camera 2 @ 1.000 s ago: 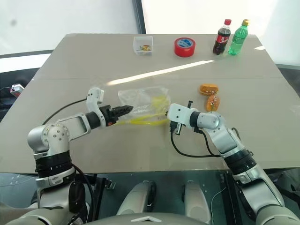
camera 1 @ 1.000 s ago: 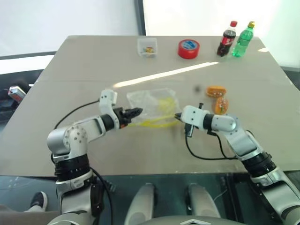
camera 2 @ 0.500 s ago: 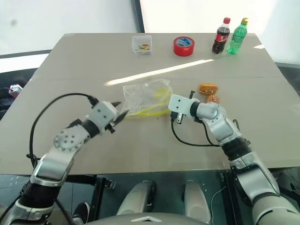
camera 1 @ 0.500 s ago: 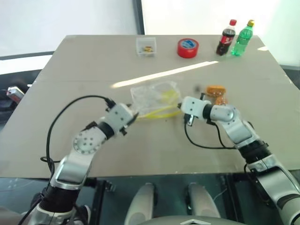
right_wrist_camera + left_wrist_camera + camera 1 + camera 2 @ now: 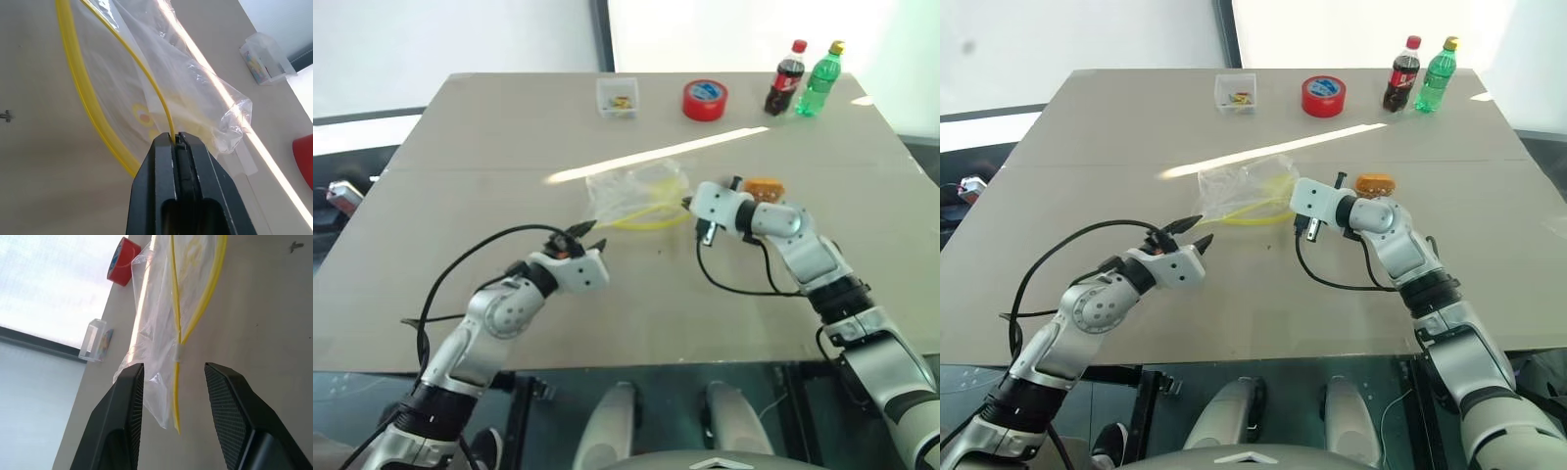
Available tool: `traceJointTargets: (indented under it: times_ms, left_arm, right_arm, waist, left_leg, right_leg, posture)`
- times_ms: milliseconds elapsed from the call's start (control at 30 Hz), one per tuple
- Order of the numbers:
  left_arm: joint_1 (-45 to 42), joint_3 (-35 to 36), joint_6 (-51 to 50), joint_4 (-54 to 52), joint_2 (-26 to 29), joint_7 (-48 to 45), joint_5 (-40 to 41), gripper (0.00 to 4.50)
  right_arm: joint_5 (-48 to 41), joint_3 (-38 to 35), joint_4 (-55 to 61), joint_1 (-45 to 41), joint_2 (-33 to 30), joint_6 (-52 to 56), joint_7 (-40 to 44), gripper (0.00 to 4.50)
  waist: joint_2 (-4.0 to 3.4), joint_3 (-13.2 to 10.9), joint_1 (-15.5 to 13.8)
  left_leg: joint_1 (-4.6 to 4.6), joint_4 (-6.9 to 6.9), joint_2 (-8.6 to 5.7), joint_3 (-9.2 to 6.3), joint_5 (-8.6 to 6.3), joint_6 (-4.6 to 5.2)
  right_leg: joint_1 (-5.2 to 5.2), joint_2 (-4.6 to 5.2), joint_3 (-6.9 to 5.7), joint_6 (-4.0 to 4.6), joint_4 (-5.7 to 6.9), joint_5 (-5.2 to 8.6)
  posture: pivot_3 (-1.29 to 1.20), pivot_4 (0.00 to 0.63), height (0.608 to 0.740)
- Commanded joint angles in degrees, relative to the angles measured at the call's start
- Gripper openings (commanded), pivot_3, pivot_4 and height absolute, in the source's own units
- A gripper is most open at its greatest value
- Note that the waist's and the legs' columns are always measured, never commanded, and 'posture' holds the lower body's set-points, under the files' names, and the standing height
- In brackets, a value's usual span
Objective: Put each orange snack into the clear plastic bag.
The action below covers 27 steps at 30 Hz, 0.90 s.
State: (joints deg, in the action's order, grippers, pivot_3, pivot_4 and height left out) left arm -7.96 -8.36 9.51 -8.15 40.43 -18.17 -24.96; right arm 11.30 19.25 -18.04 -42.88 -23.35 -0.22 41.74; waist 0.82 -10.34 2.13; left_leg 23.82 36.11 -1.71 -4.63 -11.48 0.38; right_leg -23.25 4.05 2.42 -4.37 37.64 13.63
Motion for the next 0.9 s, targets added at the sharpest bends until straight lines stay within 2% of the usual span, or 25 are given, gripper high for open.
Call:
traceJointTargets:
  times_ms: [33, 467, 567, 633, 667, 900]
  left_arm:
    - [-1.2, 1.4, 1.4, 1.1, -0.6, 1.5, -0.6, 2.08]
    - [-6.4, 0.7, 0.2, 8.6, -3.8, 1.7, -1.2, 2.08]
    - [-6.5, 1.0, 0.4, 8.8, -4.2, 1.5, -0.7, 1.33]
    - [-6.2, 0.9, 0.2, 8.5, -4.1, 1.1, -0.8, 0.32]
    - [-6.0, 0.9, 0.1, 8.4, -4.0, 0.9, -0.8, 0.11]
    - [-5.5, 1.1, -0.5, 7.5, -4.1, 0.3, -0.6, 0.11]
  right_arm:
    - [-1.0, -1.7, 3.5, -1.2, -0.2, -0.1, 0.5, 0.00]
    - [-1.5, -1.9, 6.2, -1.4, 0.1, 2.0, 0.9, 0.00]
    - [-1.5, -1.8, 6.5, -1.3, 0.0, 2.2, 0.9, 0.00]
    - [-1.5, -1.7, 6.7, -1.1, 0.0, 2.4, 0.8, 0.00]
    - [-1.4, -1.7, 6.8, -1.1, 0.0, 2.4, 0.7, 0.00]
    - [-1.4, -1.5, 7.1, -0.9, 0.0, 3.0, 1.0, 0.00]
  waist:
    - [0.00, 0.0, 0.0]
    - [0.00, 0.0, 0.1]
    - [0.00, 0.0, 0.1]
    - [0.00, 0.0, 0.1]
    - [0.00, 0.0, 0.1]
    - [0.00, 0.0, 0.1]
  left_leg:
    - [0.00, 0.00, 0.00, 0.00, 0.00, 0.00]
    - [0.00, 0.02, 0.00, -0.01, 0.00, 0.00]
    - [0.00, 0.02, 0.00, 0.00, 0.00, 0.00]
    - [0.00, 0.02, 0.00, 0.00, 0.00, 0.00]
    - [0.00, 0.02, 0.00, 0.00, 0.00, 0.00]
    - [-0.01, 0.03, 0.00, 0.00, 0.00, 0.00]
  right_leg:
    - [0.00, -0.01, 0.00, 0.00, 0.00, 0.00]
    - [-0.03, -0.02, -0.01, -0.01, 0.07, 0.00]
    - [-0.04, -0.02, -0.01, -0.01, 0.07, 0.00]
    - [-0.05, -0.02, 0.00, -0.01, 0.08, 0.00]
    - [-0.05, -0.02, 0.00, -0.01, 0.08, 0.00]
    - [-0.04, -0.01, 0.00, -0.01, 0.10, 0.00]
  posture:
    - [0.00, 0.150, 0.740]
    - [0.00, 0.150, 0.740]
    - [0.00, 0.150, 0.740]
    - [0.00, 0.150, 0.740]
    - [0.00, 0.150, 0.740]
    - [0.00, 0.150, 0.740]
